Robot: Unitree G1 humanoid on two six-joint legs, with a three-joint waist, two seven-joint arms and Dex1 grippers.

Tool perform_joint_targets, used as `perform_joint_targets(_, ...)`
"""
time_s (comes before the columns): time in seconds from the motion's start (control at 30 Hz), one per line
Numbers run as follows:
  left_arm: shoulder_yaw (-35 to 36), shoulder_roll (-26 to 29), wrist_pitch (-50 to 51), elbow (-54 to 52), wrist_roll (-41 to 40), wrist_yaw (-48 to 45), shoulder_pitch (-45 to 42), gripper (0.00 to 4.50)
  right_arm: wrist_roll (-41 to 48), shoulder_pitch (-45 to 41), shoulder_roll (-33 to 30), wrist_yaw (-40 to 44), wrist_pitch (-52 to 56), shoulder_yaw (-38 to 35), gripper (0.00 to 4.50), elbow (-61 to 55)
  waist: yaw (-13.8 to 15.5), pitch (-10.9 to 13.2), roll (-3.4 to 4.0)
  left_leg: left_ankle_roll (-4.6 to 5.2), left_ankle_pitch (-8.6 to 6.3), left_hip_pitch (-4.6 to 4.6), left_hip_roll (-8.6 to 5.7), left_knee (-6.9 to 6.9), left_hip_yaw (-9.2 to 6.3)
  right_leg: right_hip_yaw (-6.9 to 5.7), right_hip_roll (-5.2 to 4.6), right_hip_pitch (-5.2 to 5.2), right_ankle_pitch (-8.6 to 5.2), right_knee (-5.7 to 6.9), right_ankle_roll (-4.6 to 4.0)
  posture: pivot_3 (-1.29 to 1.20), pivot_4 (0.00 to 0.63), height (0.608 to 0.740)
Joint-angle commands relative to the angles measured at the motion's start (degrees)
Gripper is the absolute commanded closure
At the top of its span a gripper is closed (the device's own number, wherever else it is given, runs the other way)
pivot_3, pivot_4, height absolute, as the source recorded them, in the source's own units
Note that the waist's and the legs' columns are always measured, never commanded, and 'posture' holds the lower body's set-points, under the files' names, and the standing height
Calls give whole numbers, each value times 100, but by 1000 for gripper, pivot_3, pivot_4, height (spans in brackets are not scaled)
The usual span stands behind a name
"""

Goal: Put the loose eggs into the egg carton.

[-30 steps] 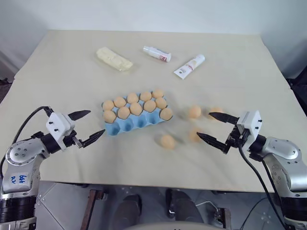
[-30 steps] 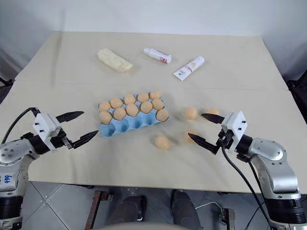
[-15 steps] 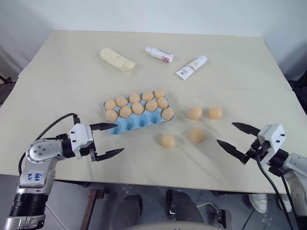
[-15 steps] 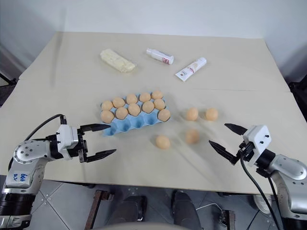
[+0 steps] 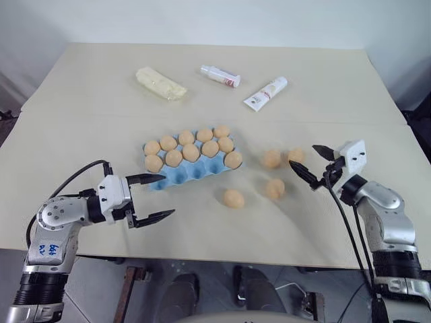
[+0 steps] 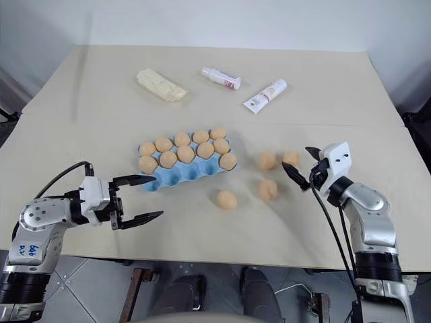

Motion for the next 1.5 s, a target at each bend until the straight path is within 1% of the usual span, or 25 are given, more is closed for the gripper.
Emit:
perform_joint_targets(0.03,172,62,-38,-163,-71,95,86,58,-154,-357,84,-97,-245,19,0,504,-2,0,0,0,0,-1,0,0,0,0,0,-1,0,0,0,0,150,740)
perform_joint_targets(0.2,246,36,-19,-248,-87,252,184,58,-322,-800,255,-125,-559,86,0,1251,-8,0,1,0,0,2,0,2,0,0,1,0,0,5,0,0,150,740)
perform_joint_targets(0.3,282,48,-32,-265,-86,323,240,0,-395,-955,315,-99,-735,97,652,1503,-11,0,1,-1,0,2,0,3,0,0,1,-1,0,9,0,0,150,740)
perform_joint_targets(0.33,295,50,-31,-265,-85,348,248,0,-387,-998,343,-53,-758,108,957,1544,-12,0,1,-1,0,3,0,3,0,0,1,-1,0,8,0,0,150,740)
perform_joint_targets(0.47,345,26,-23,-255,-78,449,260,0,-425,-1105,393,-17,-857,145,2474,1607,-16,0,2,0,0,2,0,2,1,0,1,-2,0,9,0,0,150,740)
perform_joint_targets(0.5,367,23,-25,-258,-75,485,280,0,-427,-1115,399,-24,-838,155,2635,1568,-16,0,2,0,0,2,0,2,1,0,1,-2,0,10,0,0,150,740)
perform_joint_targets(0.57,452,19,-8,-272,-101,583,337,0,-391,-1125,408,-15,-804,164,2635,1405,-17,0,2,-1,0,2,0,3,1,0,1,-2,0,11,0,0,150,740)
perform_joint_targets(0.7,904,-57,168,-253,-252,1070,425,0,-196,-1233,410,213,-583,257,2635,702,-25,2,5,-1,0,0,0,2,2,2,1,-6,0,13,0,0,150,740)
perform_joint_targets(0.8,1347,-109,275,-168,-327,1408,639,0,23,-1525,667,234,17,518,2635,40,-86,2,5,-2,1,1,1,3,2,3,2,-11,0,22,0,0,150,740)
perform_joint_targets(0.83,1428,-94,202,-130,-223,1456,784,0,46,-1637,798,243,220,676,2635,-151,-116,2,5,-2,1,2,1,3,2,4,3,-11,0,25,0,0,150,740)
perform_joint_targets(0.9,1466,-52,-97,-36,20,1374,1124,0,56,-1761,1039,219,582,963,2635,-415,-175,1,6,-3,1,4,3,2,1,4,3,-12,0,27,-1,0,150,740)
perform_joint_targets(0.97,1509,-116,-152,-42,15,1420,1305,0,35,-1786,1202,254,781,1190,2635,-570,-154,1,5,-4,0,4,4,-2,1,3,3,-13,-2,26,-4,0,150,740)
perform_joint_targets(1.07,1539,-213,-104,-130,-58,1542,1439,0,-145,-1711,1361,365,804,1638,2635,-735,-70,1,5,-4,0,-10,1,1,-3,-1,-4,-19,-2,21,-4,0,150,740)
perform_joint_targets(1.17,1584,-312,-108,-278,-53,1693,1556,0,-367,-1618,1748,386,639,2201,2635,-737,-41,-1,1,-3,-1,-9,-1,0,-3,1,-5,-19,-2,15,-4,0,150,740)
perform_joint_targets(1.3,1561,-336,-91,-353,-53,1765,1581,0,-229,-1652,2049,508,856,2363,2635,-729,-35,-1,1,-4,-1,-11,0,-1,-3,0,-3,-24,-2,21,-4,0,150,740)
perform_joint_targets(1.33,1547,-339,-89,-363,-54,1771,1582,0,-169,-1652,2077,620,935,2412,2116,-760,-27,-1,1,-4,-1,-10,0,-1,-3,0,-3,-23,-2,21,-4,0,150,740)
perform_joint_targets(1.4,1496,-354,-76,-404,-55,1785,1548,0,-279,-1644,2111,619,858,2501,1589,-781,-25,-1,1,-4,-1,-9,0,1,-3,0,-4,-21,-2,20,-4,0,150,740)
perform_joint_targets(1.43,1467,-361,-72,-416,-55,1793,1524,0,-339,-1641,2107,586,820,2509,1184,-785,-27,-1,1,-4,-1,-8,-1,1,-3,0,-4,-21,-2,20,-4,0,150,740)
perform_joint_targets(1.5,1398,-361,-45,-453,-57,1799,1456,0,-359,-1631,2033,569,829,2452,523,-857,-27,-1,1,-4,-1,-8,0,0,-3,0,-3,-22,-3,21,-5,0,150,740)
